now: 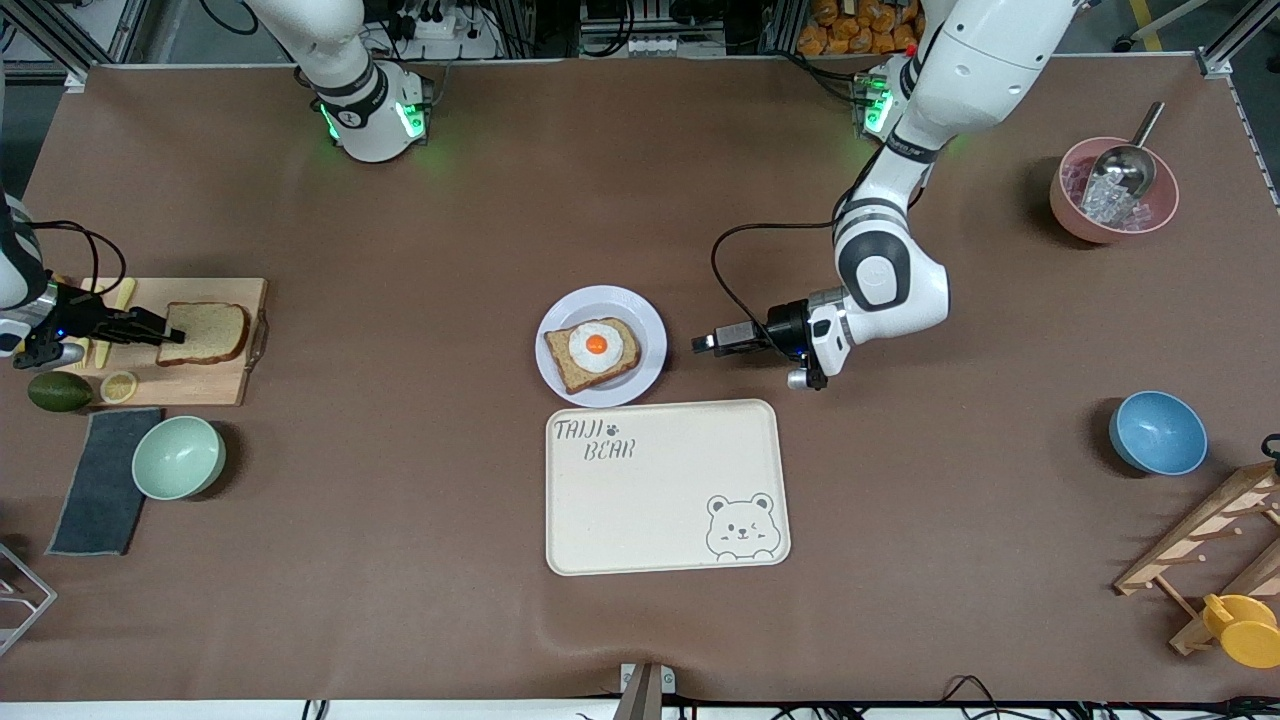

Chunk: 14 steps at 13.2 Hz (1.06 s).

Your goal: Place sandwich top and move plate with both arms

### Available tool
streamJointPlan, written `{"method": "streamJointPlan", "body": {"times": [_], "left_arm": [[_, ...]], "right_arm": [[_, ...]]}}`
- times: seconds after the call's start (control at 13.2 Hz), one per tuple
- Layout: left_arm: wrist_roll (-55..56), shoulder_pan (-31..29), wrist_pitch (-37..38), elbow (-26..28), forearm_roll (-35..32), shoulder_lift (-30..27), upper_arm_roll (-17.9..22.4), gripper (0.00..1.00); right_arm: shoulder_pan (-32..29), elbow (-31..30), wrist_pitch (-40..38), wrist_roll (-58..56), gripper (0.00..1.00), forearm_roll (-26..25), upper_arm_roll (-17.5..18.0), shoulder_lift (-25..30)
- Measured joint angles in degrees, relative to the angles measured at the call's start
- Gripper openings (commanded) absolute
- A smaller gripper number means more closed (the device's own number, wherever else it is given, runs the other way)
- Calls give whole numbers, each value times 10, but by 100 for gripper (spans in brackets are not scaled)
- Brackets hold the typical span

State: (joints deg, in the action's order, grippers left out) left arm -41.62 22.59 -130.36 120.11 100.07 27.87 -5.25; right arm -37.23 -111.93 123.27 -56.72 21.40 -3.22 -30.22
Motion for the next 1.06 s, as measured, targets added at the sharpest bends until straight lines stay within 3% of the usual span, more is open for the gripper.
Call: {"method": "streamJointPlan", "body": {"times": [0.08, 0.53, 1.06], "left_arm": [[0, 0, 0, 0, 0, 0, 0, 100], [0, -9, 0, 0, 0, 0, 2, 100], [0, -19, 0, -8, 0, -1, 2, 100]], "right_arm": [[0, 0, 0, -1, 0, 1, 0, 0], [0, 8, -16, -5, 0, 1, 2, 0], [9, 105, -170, 28, 0, 2, 12, 2]]}}
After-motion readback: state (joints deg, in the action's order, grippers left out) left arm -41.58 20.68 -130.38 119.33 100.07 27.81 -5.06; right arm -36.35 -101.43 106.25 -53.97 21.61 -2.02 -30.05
